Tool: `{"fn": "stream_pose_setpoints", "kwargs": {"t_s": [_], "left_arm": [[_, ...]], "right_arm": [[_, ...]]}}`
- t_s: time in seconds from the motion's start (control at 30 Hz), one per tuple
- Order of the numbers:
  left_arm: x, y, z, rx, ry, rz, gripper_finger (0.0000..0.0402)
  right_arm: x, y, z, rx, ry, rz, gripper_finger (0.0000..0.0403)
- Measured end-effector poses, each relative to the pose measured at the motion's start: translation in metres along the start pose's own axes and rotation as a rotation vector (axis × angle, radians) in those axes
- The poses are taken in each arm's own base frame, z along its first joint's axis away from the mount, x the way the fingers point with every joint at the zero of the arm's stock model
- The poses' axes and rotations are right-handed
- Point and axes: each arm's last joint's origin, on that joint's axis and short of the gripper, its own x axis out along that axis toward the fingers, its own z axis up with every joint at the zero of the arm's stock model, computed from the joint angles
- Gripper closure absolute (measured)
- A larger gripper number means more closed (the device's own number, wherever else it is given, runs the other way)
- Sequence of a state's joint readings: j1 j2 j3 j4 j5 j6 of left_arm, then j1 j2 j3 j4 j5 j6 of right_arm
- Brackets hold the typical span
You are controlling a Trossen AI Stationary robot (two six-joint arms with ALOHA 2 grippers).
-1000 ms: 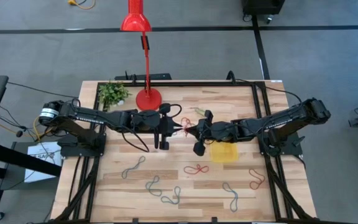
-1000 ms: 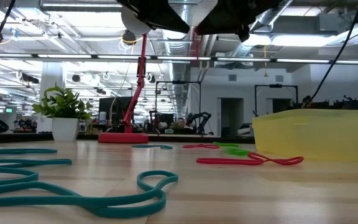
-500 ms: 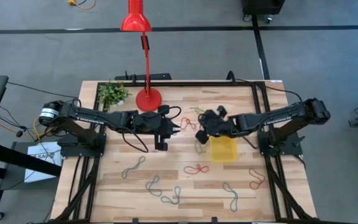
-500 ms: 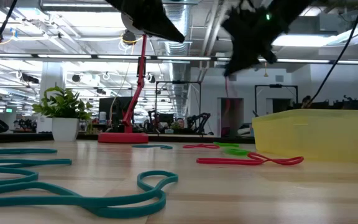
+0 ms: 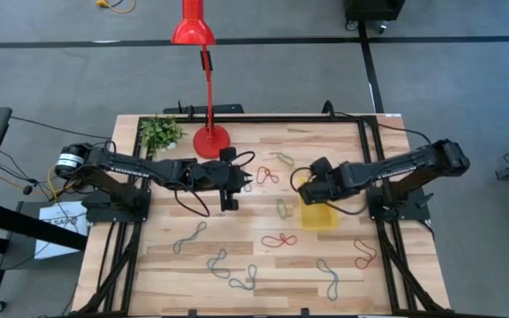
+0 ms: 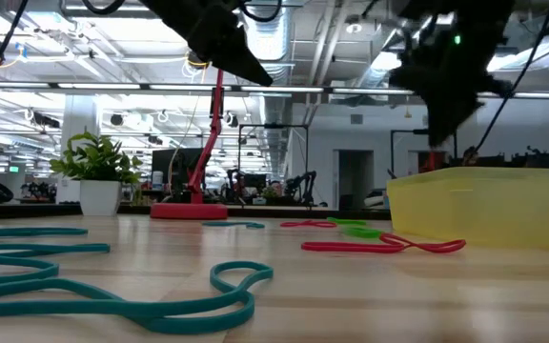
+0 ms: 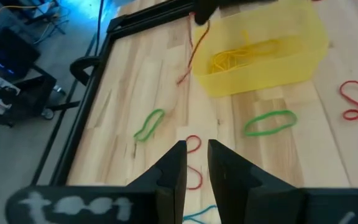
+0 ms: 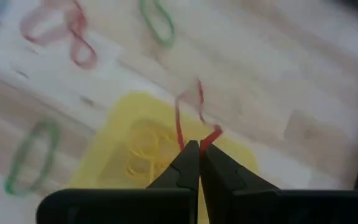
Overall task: Pick and place items into bin
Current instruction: Put the red rubber band into the yellow bin
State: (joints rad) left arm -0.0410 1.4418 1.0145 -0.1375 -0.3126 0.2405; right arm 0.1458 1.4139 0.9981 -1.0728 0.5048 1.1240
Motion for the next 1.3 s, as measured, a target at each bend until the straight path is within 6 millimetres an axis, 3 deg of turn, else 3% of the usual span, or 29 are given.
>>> {"fn": "stream_pose_setpoints", "kwargs": {"t_s": [0.23, 0.4, 0.7, 0.93, 1.3], "left_arm": [[0.0, 0.0, 0.0, -0.012, 0.0, 0.004, 0.0344], [0.0, 0.0, 0.0, -0.017, 0.004, 0.005, 0.0344], [0.0, 0.0, 0.0, -0.041, 0.004, 0.005, 0.0344], [0.0, 0.0, 0.0, -0.041, 0.005, 0.005, 0.0344], [0.0, 0.0, 0.0, -0.041, 0.005, 0.004, 0.0344]], "right_arm": [[-0.054, 0.02, 0.004, -0.108, -0.386, 0.029, 0.0402], [-0.076, 0.03, -0.019, -0.13, -0.436, 0.14, 0.0402], [-0.063, 0.025, -0.063, -0.05, -0.244, 0.184, 0.0403], [-0.057, 0.014, -0.065, 0.026, -0.167, 0.094, 0.04], [-0.056, 0.018, -0.061, 0.0, -0.181, 0.124, 0.0395]]}}
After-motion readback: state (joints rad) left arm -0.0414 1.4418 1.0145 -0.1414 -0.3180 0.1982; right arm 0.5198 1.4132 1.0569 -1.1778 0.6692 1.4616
